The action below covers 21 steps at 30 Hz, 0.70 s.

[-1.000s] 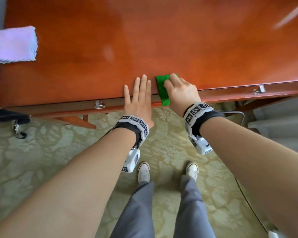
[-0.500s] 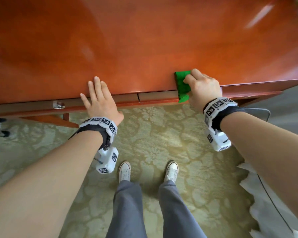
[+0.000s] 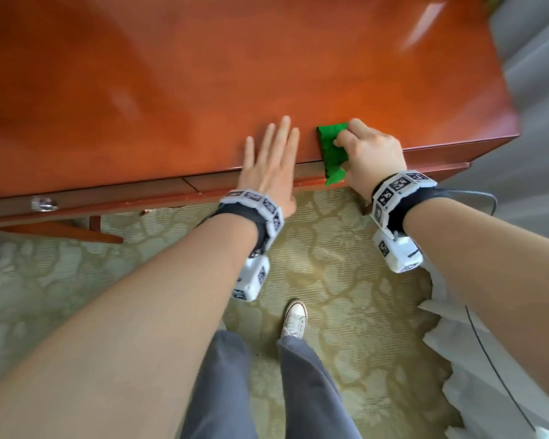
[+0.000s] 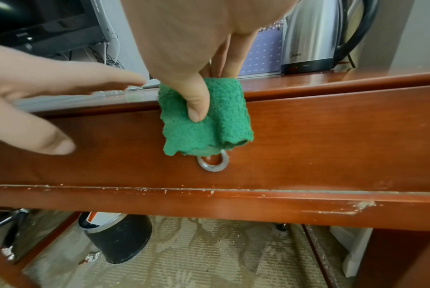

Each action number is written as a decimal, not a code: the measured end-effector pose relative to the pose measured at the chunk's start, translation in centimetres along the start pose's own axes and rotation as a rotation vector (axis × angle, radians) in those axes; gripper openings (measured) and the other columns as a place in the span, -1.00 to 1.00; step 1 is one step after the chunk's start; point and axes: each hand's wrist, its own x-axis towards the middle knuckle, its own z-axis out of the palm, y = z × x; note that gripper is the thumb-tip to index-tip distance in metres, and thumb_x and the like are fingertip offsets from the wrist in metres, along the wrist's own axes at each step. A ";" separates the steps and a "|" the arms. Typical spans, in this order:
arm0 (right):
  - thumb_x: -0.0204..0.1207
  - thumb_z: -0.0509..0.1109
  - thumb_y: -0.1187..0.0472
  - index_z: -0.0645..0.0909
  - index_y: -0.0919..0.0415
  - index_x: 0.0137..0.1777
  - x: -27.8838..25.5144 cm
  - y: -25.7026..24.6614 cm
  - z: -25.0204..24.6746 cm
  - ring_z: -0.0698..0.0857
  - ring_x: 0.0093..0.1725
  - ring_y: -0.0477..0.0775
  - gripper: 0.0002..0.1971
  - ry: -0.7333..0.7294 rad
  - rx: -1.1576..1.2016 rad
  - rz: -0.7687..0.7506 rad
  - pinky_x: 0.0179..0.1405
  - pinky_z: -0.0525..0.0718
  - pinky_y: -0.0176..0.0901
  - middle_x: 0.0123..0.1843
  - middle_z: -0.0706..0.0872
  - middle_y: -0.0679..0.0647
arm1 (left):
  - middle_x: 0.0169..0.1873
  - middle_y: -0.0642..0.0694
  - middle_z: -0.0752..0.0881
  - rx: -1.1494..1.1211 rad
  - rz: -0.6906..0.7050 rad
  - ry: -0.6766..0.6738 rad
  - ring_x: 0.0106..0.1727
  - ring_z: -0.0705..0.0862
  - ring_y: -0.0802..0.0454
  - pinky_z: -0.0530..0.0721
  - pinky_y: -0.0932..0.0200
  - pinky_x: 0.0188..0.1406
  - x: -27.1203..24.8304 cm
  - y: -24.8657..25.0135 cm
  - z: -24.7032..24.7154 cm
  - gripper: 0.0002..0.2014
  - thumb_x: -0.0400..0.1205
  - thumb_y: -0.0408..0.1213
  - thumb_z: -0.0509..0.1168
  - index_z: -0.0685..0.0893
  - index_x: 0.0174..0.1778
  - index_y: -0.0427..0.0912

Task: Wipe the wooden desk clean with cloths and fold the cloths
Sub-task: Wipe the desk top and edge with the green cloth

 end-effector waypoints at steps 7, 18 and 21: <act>0.28 0.43 0.45 0.62 0.29 0.10 -0.7 3.1 -0.5 0.64 -0.13 0.33 -0.65 -0.030 0.010 0.042 -0.34 0.62 0.03 0.03 0.57 0.20 | 0.72 -0.11 -0.32 0.110 -0.043 -0.064 0.72 -0.25 -0.28 -0.09 -0.42 0.64 1.5 6.1 1.0 0.21 0.43 0.00 0.47 -0.30 0.72 -0.19; 0.15 0.44 0.47 0.66 0.29 0.10 -2.6 9.9 -1.7 0.67 -0.13 0.36 -0.56 0.001 0.033 0.102 -0.36 0.66 0.06 -0.01 0.59 0.22 | 0.68 -0.21 -0.40 0.229 0.025 -0.108 0.70 -0.23 -0.38 -0.05 -0.48 0.61 1.6 5.4 0.7 0.28 0.36 0.07 0.44 -0.39 0.69 -0.25; 0.13 0.44 0.48 0.67 0.28 0.10 -2.9 11.4 -1.8 0.67 -0.10 0.36 -0.54 0.011 0.036 0.111 -0.36 0.69 0.08 -0.01 0.60 0.21 | 0.67 -0.24 -0.41 0.238 0.014 -0.101 0.70 -0.24 -0.40 -0.05 -0.51 0.59 1.7 5.6 0.7 0.27 0.38 0.09 0.42 -0.40 0.68 -0.27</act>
